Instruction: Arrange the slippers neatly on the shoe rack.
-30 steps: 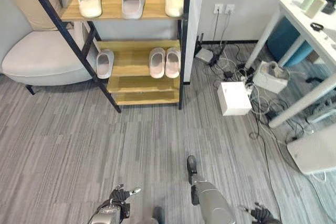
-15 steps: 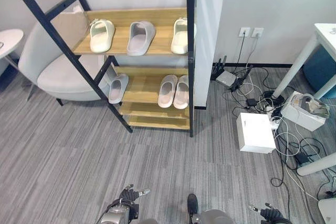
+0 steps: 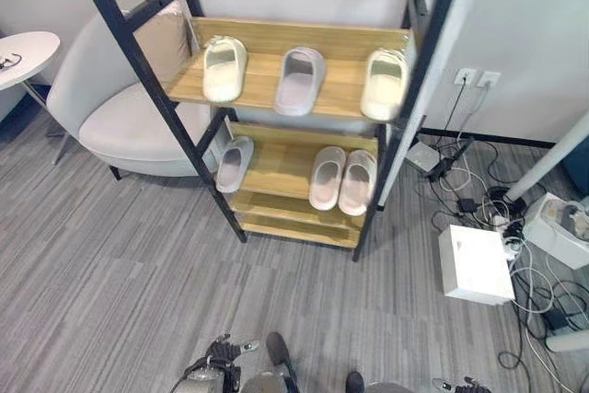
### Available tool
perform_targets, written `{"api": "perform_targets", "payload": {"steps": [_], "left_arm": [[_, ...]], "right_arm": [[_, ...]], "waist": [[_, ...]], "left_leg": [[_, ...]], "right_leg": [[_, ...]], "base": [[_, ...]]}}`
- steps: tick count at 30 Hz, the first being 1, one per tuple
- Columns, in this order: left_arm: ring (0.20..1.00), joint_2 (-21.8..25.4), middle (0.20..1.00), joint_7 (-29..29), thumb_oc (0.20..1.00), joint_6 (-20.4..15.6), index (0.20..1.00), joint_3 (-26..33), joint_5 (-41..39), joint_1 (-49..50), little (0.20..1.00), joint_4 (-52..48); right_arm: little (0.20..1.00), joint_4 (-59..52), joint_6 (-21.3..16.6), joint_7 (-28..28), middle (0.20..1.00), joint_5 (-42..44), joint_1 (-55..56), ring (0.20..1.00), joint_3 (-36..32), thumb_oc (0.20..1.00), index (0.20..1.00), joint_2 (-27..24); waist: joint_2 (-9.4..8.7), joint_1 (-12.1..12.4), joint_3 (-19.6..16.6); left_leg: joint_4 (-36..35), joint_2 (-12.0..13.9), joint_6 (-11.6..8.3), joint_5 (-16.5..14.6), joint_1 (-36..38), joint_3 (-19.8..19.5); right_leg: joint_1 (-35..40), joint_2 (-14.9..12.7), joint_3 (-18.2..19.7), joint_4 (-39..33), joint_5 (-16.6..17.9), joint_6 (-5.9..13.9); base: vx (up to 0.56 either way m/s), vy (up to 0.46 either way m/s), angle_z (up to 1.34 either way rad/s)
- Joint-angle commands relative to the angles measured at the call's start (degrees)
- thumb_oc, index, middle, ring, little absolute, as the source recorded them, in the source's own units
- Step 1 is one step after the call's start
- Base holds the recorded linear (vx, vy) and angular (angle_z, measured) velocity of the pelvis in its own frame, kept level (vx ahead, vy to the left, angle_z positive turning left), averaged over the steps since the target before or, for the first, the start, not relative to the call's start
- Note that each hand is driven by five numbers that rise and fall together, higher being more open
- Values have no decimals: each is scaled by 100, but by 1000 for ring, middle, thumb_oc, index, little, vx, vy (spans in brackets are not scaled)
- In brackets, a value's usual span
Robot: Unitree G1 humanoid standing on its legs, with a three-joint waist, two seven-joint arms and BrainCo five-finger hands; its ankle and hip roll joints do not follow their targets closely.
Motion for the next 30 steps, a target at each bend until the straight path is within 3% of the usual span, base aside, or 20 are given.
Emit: {"api": "perform_targets", "payload": {"steps": [1, 3, 5, 6, 7, 10, 15, 19, 22, 24, 26, 28, 30], "left_arm": [[1000, 314, 1000, 20, 1000, -98, 1000, -89, 188, -133, 1000, -128], [1000, 353, 1000, 19, 1000, -79, 1000, -75, 191, -142, 1000, -175], [1000, 370, 1000, -1, 1000, -86, 1000, -116, 185, -185, 1000, -213], [1000, 368, 1000, -2, 1000, -86, 1000, -114, 186, -187, 1000, -213], [1000, 384, 1000, -10, 1000, -95, 1000, -114, 195, -251, 1000, -197], [1000, 378, 1000, -30, 1000, -71, 1000, -161, 255, -327, 1000, -166], [1000, 332, 1000, -41, 1000, -63, 1000, -163, 332, -366, 1000, -185], [1000, 234, 1000, -120, 1000, -104, 1000, -276, 471, -362, 1000, -83], [1000, 213, 1000, -146, 1000, -96, 1000, -284, 443, -350, 1000, -123], [1000, 200, 1000, -146, 1000, -90, 1000, -294, 335, -351, 1000, -218], [1000, 209, 1000, -78, 1000, -109, 1000, -289, 184, -336, 1000, -338], [1000, 212, 1000, -63, 1000, -107, 1000, -261, 148, -311, 1000, -334], [1000, 225, 1000, -12, 1000, -95, 1000, -208, 111, -249, 1000, -316]], "right_arm": [[1000, -68, -45, -6, 1000, -82, -313, 1000, -16, 1000, 1000, -9], [1000, -97, -47, -2, 1000, -105, -372, 1000, 38, 1000, 1000, 29], [1000, -100, -51, 7, 1000, -100, -422, 1000, 86, 1000, 1000, 66], [1000, -99, -51, 7, 1000, -100, -426, 1000, 87, 1000, 1000, 64], [1000, -86, -55, 3, 1000, -78, -432, 1000, 87, 1000, 1000, 72], [1000, -96, -76, -51, 1000, -28, -425, 1000, 71, 1000, 1000, 81], [1000, -197, -76, -101, 1000, -44, -279, 1000, 10, 1000, 1000, 65], [1000, -116, -129, -64, 1000, 98, -141, 1000, -83, 1000, 1000, 36], [1000, -33, -129, -62, 1000, 138, -124, 1000, -108, 1000, 1000, -9], [1000, -18, -150, -49, 1000, 184, -147, 1000, -107, 1000, 1000, -62], [1000, -88, -106, -75, 1000, 102, -203, 1000, -8, 1000, 1000, -148], [1000, -97, -86, -65, 1000, 77, -218, 1000, 19, 1000, 1000, -150], [1000, -123, -71, -58, 1000, 60, -248, 1000, 52, 1000, 1000, -150]], "waist": [[-180, 115, 2], [-160, 115, 67], [-94, 15, 163], [-80, 25, 152], [25, -78, 261], [54, -271, 419], [-34, -420, 454], [-43, -560, 353], [-75, -561, 273], [-162, -475, 299], [-246, -255, 395], [-264, -208, 387], [-275, -113, 333]], "left_leg": [[-2, 102, -516, -186, 104, 47], [-2, 56, -449, -333, 248, 143], [-2, 26, -436, -462, 422, 73], [-2, 46, -441, -452, 402, 82], [-2, 46, -470, -529, 554, 13], [-2, 15, -506, -636, 818, -76], [-2, -101, -550, -860, 1193, -103], [20, -130, -547, -1033, 1567, -167], [680, -18, -641, -1165, 1505, -108], [1887, 202, -792, -952, 1134, -219], [2506, 164, -783, -748, 624, -673], [2376, 216, -732, -769, 507, -685], [1752, 375, -708, -773, 420, -724]], "right_leg": [[123, -265, 368, 861, -148, 525], [-157, -252, 295, 1380, 75, 603], [-599, 41, 446, 1663, 80, 538], [-619, 61, 453, 1652, 103, 529], [-1008, 220, 357, 1573, 18, 435], [-1402, 369, 118, 1183, 118, 332], [-1653, 360, -413, 438, 582, 383], [-1417, 436, -196, 350, 558, 289], [-1144, 455, -145, 242, 497, 175], [-881, 459, -75, 147, 447, 16], [-667, 421, 70, 60, 381, -126], [-609, 374, 105, 25, 375, -101], [-515, 272, 169, -13, 324, -20]], "base": [[234, 274, 3], [126, 171, 0], [97, 119, -4], [142, 110, 9], [159, 82, 18], [184, 35, 29], [179, -40, 11], [211, -83, 4], [125, -96, 5], [139, -176, -6], [132, -96, -24], [96, -3, -69], [157, 63, -36]]}}
